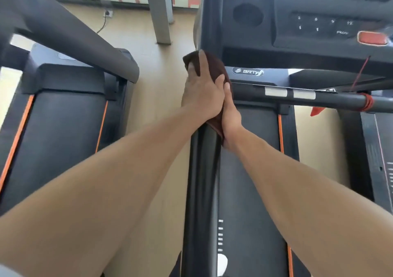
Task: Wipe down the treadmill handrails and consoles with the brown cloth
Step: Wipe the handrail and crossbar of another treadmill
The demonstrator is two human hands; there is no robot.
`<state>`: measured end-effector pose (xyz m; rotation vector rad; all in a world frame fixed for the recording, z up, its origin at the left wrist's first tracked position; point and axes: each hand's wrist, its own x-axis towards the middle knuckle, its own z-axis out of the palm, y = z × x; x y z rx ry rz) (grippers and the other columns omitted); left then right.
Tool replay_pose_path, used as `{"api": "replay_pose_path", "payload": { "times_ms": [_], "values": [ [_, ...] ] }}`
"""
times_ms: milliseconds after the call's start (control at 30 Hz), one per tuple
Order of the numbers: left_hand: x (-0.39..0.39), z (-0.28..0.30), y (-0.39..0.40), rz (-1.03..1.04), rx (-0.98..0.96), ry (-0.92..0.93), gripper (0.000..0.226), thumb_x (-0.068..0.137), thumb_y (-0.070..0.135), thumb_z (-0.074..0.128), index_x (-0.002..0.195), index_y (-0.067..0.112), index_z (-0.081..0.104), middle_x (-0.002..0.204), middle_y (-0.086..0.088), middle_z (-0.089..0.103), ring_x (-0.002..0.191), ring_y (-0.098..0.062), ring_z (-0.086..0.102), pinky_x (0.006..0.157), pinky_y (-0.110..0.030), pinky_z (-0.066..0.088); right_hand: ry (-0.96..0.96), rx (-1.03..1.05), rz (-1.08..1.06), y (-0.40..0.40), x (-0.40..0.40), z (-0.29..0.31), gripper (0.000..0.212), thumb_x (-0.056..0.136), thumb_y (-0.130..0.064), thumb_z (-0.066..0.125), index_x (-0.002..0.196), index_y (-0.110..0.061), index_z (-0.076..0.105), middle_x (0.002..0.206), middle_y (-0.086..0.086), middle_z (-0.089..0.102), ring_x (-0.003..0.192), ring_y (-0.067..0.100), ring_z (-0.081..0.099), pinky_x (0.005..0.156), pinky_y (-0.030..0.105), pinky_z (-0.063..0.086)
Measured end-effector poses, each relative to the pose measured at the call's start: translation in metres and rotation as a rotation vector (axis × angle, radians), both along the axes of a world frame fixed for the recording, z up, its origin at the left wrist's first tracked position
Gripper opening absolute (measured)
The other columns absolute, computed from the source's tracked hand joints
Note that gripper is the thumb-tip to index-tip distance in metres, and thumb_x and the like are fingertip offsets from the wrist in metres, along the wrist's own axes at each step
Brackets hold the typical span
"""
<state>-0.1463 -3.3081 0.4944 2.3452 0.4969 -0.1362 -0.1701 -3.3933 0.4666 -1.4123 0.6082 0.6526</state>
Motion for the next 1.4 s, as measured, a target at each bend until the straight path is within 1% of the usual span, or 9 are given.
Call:
{"api": "replay_pose_path", "payload": {
  "times_ms": [300, 433, 567, 900, 1033, 1100, 1167, 1267, 1400],
  "values": [
    [-0.036, 0.003, -0.002, -0.170, 0.103, -0.008, 0.072, 0.102, 0.041, 0.040, 0.162, 0.034, 0.000, 0.171, -0.009, -0.011, 0.155, -0.035, 0.014, 0.126, -0.045, 0.019, 0.026, 0.007, 0.078, -0.015, -0.036, 0.005, 0.081, 0.081, -0.089, 0.046, 0.121, -0.023, 0.072, 0.103, 0.005, 0.080, 0.095, 0.025, 0.078, 0.095, 0.046, 0.059],
    [-0.111, 0.004, -0.014, -0.161, 0.069, 0.030, 0.073, 0.103, 0.043, 0.040, 0.162, 0.035, -0.003, 0.171, -0.008, -0.011, 0.152, -0.038, 0.021, 0.123, -0.047, 0.024, 0.099, 0.002, 0.181, -0.041, -0.099, 0.008, 0.083, 0.080, -0.089, 0.047, 0.127, -0.023, 0.067, 0.105, 0.005, 0.080, 0.097, 0.027, 0.077, 0.094, 0.053, 0.058],
    [-0.203, 0.006, -0.031, -0.102, 0.016, 0.087, 0.073, 0.104, 0.049, 0.036, 0.160, 0.038, -0.010, 0.171, -0.008, -0.004, 0.146, -0.040, 0.035, 0.117, -0.048, 0.032, 0.118, -0.051, 0.338, -0.075, -0.172, 0.024, 0.072, 0.085, -0.082, 0.052, 0.120, -0.022, 0.067, 0.104, -0.001, 0.080, 0.095, 0.021, 0.076, 0.078, 0.041, 0.062],
    [-0.436, 0.006, -0.076, 0.079, -0.184, 0.112, 0.064, 0.106, 0.051, 0.029, 0.161, 0.036, -0.001, 0.159, -0.001, 0.032, 0.137, -0.025, 0.049, 0.107, -0.038, 0.040, -0.071, -0.076, 0.457, -0.114, -0.362, 0.028, 0.041, 0.096, -0.051, 0.063, 0.131, -0.030, 0.063, 0.118, -0.008, 0.074, 0.107, 0.010, 0.070, 0.098, 0.032, 0.055],
    [-0.483, -0.004, -0.086, 0.181, -0.335, 0.077, 0.058, 0.107, 0.046, 0.032, 0.160, 0.041, 0.008, 0.154, 0.010, 0.039, 0.138, -0.014, 0.046, 0.107, -0.025, 0.034, -0.163, -0.230, 0.485, -0.116, -0.408, 0.036, 0.027, 0.099, -0.050, 0.060, 0.121, -0.035, 0.063, 0.103, -0.016, 0.071, 0.094, 0.002, 0.068, 0.068, 0.010, 0.050],
    [-0.495, -0.007, -0.088, 0.234, -0.443, 0.058, 0.052, 0.108, 0.041, 0.034, 0.155, 0.047, 0.014, 0.149, 0.015, 0.043, 0.134, -0.008, 0.047, 0.111, -0.023, 0.034, -0.209, -0.274, 0.485, -0.114, -0.419, 0.032, 0.028, 0.098, -0.049, 0.060, 0.122, -0.035, 0.062, 0.109, -0.020, 0.068, 0.100, 0.005, 0.069, 0.069, 0.009, 0.050],
    [-0.493, -0.009, -0.086, 0.278, -0.555, 0.055, 0.048, 0.109, 0.038, 0.036, 0.150, 0.052, 0.016, 0.147, 0.014, 0.045, 0.132, -0.006, 0.049, 0.110, -0.024, 0.037, -0.256, -0.262, 0.487, -0.106, -0.416, 0.029, 0.048, 0.100, -0.051, 0.056, 0.144, -0.035, 0.047, 0.130, -0.025, 0.055, 0.114, 0.005, 0.062, 0.084, 0.011, 0.051],
    [-0.469, -0.013, -0.077, 0.318, -0.640, 0.061, 0.050, 0.107, 0.048, 0.036, 0.155, 0.050, 0.021, 0.153, 0.008, 0.046, 0.136, -0.014, 0.050, 0.116, -0.036, 0.040, -0.262, -0.217, 0.501, -0.092, -0.388, 0.021, 0.078, 0.100, -0.062, 0.046, 0.162, -0.040, 0.005, 0.146, -0.010, 0.048, 0.131, 0.019, 0.054, 0.109, 0.037, 0.048],
    [-0.422, -0.011, -0.066, 0.299, -0.642, 0.075, 0.050, 0.107, 0.049, 0.035, 0.155, 0.044, 0.028, 0.146, 0.007, 0.052, 0.130, -0.016, 0.054, 0.114, -0.043, 0.043, -0.218, -0.219, 0.413, -0.075, -0.353, 0.018, 0.071, 0.099, -0.070, 0.034, 0.160, -0.048, 0.006, 0.147, -0.009, 0.048, 0.127, 0.020, 0.054, 0.103, 0.035, 0.043]
  ]
}}
